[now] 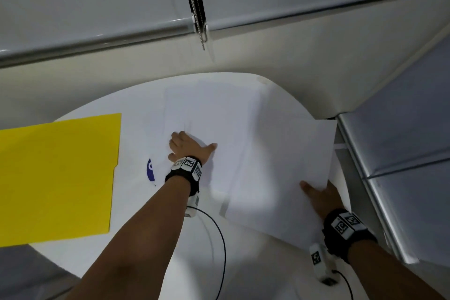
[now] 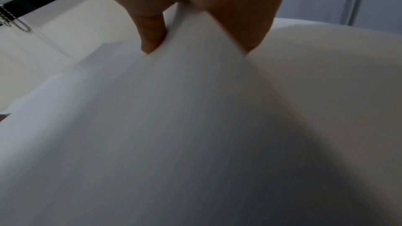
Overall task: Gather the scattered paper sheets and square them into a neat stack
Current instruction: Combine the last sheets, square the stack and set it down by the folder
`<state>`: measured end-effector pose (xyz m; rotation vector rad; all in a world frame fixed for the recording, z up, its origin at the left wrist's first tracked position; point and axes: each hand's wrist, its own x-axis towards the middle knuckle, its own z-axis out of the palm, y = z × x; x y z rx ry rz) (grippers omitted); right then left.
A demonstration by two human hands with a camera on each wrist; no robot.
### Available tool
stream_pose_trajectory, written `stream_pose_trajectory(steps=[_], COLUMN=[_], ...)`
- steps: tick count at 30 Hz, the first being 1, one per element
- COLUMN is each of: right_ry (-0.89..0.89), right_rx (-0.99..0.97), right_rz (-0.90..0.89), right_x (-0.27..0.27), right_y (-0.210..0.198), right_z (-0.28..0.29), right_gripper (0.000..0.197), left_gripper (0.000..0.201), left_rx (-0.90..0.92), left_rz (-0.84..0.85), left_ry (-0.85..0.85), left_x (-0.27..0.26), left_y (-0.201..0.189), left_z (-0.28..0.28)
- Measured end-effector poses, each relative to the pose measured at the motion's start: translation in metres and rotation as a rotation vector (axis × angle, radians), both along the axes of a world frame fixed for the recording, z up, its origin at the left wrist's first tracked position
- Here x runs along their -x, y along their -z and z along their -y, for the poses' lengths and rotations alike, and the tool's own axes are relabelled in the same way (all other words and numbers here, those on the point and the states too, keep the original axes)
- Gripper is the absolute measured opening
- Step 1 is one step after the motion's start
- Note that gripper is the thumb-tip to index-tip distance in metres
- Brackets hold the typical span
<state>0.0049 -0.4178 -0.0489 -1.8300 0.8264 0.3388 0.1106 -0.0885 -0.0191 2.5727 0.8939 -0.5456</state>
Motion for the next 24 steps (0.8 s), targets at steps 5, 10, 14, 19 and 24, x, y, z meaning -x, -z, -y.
stream_pose_trajectory(steps=[5, 10, 14, 19, 24], right_ry=[-0.011, -0.018, -0.039, -0.044, -0.026], right_rx=[0.0, -0.011, -0.009, -0.036, -0.073], right_rz=[-0.014, -0.015, -0.022, -0.016, -0.039], right_x=[-0.002, -0.001, -0.001, 0.0, 0.0], right_y=[-0.005, -0.007, -0.01, -0.016, -0.017], right_z=[-0.001, -0.001, -0.001, -0.003, -0.003], right_gripper=[0.046, 0.049, 0.051, 0.05, 0.054], left_gripper=[0.069, 0.059, 0.041, 0.03, 0.046], left_rx=[0.154, 0.192, 0.083, 0.314, 0.701], left_rz=[0.113, 0.187, 0.401, 0.778, 0.668], left_ry=[-0.099, 0.04, 0.078, -0.089, -0.09], left_x=[-0.003, 0.001, 0.01, 0.01, 0.023], left_y=[-0.009, -0.046, -0.091, -0.129, -0.102], left_z=[0.01, -0.007, -0.014, -0.044, -0.027])
